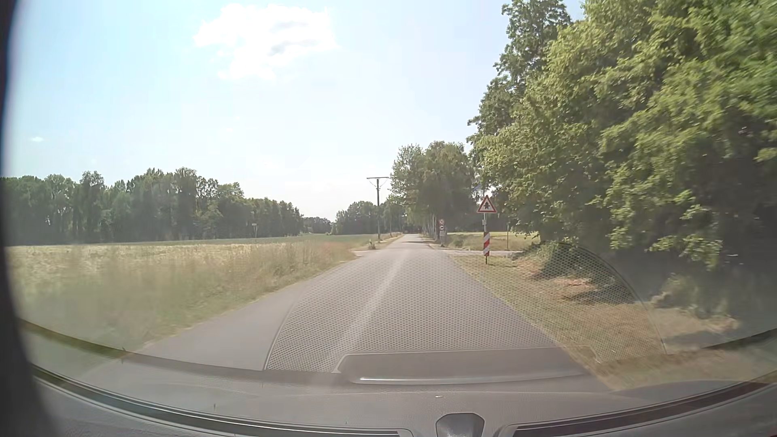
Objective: Follow the waypoints while adhering to traffic rules and regulations
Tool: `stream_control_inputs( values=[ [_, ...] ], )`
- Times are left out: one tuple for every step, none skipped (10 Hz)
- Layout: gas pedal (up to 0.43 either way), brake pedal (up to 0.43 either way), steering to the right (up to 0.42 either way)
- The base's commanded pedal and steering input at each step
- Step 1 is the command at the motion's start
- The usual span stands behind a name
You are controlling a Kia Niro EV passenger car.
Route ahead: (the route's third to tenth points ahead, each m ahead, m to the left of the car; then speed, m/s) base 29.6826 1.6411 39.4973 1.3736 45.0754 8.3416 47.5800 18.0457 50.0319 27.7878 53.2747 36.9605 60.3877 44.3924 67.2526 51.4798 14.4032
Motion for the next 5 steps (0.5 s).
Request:
stream_control_inputs(
  values=[
    [0.0,0.256,0.004],
    [0.0,0.256,0.004],
    [0.0,0.262,0.004],
    [0.0,0.268,0.004],
    [0.0,0.268,0.004]
  ],
)
